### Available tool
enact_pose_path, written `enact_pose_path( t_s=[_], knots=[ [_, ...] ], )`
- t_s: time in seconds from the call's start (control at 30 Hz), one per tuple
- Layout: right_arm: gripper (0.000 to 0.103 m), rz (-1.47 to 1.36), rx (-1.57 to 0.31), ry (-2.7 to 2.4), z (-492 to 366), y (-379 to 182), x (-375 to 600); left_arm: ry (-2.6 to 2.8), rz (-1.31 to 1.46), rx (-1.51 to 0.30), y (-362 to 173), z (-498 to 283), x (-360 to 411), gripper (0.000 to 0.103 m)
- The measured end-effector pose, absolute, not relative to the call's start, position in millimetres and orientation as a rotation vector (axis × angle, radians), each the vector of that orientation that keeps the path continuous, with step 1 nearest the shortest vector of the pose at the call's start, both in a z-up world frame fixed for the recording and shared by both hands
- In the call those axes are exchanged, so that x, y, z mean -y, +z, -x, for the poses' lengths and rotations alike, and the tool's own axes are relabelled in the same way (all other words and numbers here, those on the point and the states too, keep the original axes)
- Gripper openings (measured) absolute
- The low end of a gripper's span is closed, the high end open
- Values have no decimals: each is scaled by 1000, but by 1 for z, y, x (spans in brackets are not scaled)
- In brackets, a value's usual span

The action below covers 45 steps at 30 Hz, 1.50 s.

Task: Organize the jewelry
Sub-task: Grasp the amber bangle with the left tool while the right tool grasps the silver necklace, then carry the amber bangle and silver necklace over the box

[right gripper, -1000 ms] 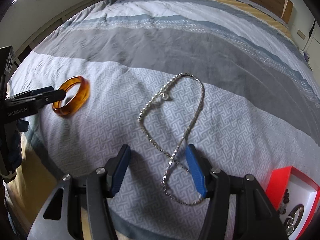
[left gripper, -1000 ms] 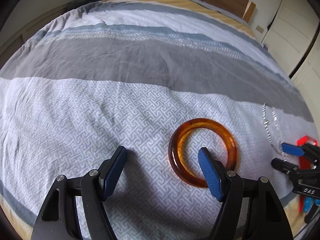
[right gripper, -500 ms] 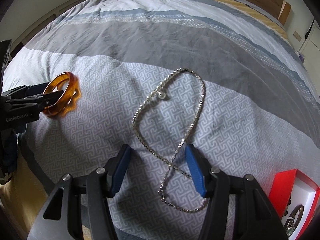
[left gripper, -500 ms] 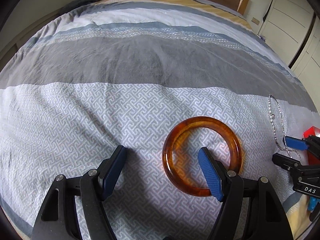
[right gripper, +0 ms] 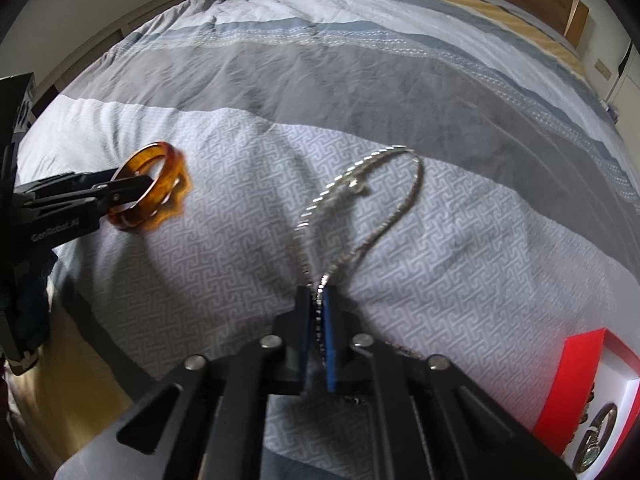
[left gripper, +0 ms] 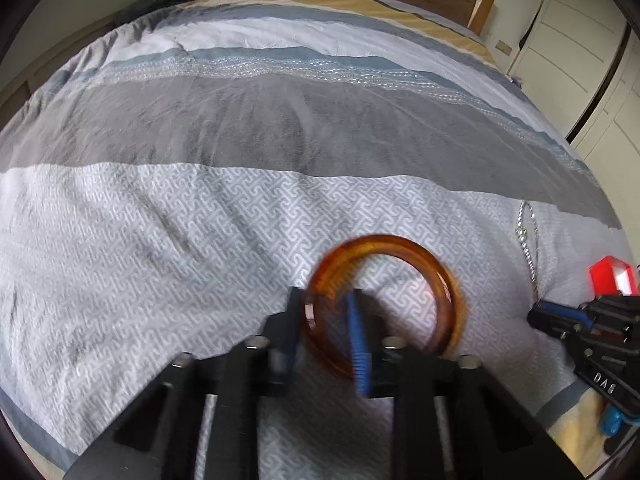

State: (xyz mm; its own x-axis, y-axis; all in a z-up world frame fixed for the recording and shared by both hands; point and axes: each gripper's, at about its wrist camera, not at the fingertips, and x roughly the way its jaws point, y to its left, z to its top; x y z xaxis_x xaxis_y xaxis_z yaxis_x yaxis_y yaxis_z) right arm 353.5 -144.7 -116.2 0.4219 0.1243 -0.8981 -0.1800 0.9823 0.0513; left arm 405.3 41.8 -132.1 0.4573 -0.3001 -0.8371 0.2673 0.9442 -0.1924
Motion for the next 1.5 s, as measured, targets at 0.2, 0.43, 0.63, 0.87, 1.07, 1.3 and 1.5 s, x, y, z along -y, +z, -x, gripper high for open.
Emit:
enact_pose_path(
  t_s=[0.2, 0.43, 0.63, 0.87, 1.07, 1.3, 1.5],
  knots=[
    [4, 23, -1105, 213, -335, -100, 146, -321, 97, -1028, -118, -394, -45, 10],
    [4, -13, -1054, 230, -304, -67, 151, -297, 101, -992, -86, -367, -45, 10],
    [4, -38, -991, 240, -272, -28, 155, -292, 100, -961, -55, -331, -51, 10],
    [4, -52, -923, 240, -226, 12, 159, -292, 90, -914, -17, -284, -52, 10],
    [4, -62, -862, 220, -180, 43, 169, -308, 70, -859, 18, -240, -45, 10],
    [4, -76, -800, 190, -130, 69, 185, -331, 53, -803, 49, -197, -28, 10],
    [4, -98, -759, 161, -91, 80, 204, -343, 28, -771, 67, -164, -9, 10]
  ],
)
